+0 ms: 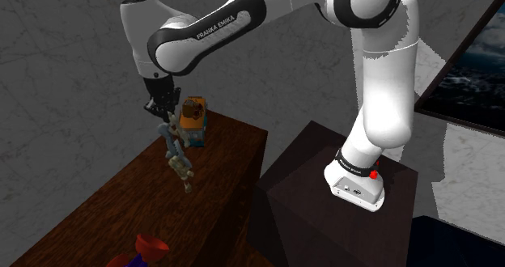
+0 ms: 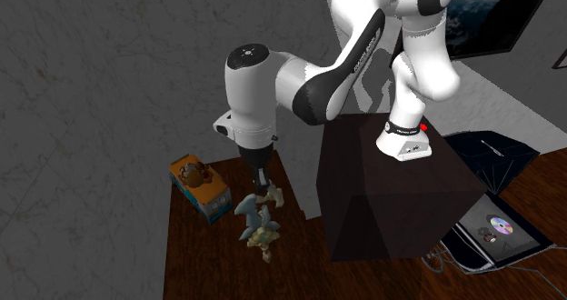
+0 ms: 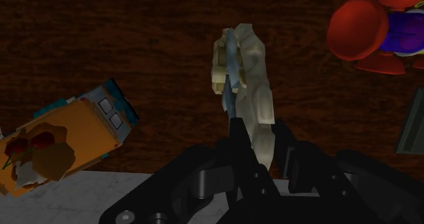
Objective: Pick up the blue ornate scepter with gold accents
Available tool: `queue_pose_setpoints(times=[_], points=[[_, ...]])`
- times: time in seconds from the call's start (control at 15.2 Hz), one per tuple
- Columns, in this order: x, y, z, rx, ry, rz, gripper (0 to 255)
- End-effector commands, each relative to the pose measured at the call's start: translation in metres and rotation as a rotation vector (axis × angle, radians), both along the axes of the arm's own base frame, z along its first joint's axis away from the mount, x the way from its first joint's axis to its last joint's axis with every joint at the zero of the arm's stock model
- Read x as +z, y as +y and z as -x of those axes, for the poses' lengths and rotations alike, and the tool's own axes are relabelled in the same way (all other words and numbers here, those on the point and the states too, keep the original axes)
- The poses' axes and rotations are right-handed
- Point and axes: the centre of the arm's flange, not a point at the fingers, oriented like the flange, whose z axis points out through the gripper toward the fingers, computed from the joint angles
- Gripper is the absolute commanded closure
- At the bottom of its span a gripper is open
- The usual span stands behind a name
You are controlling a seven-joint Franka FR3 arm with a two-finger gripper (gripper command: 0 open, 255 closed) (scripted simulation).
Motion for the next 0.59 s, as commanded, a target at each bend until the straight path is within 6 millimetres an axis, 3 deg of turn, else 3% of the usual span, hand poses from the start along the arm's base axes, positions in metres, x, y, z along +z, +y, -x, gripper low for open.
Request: queue_pose_setpoints(times=[0.0, 0.53], points=[[0.010, 0.000, 0.000, 0.000, -0.001, 0.000, 255], [0.053, 0.000, 0.000, 0.000, -0.001, 0.000, 255]])
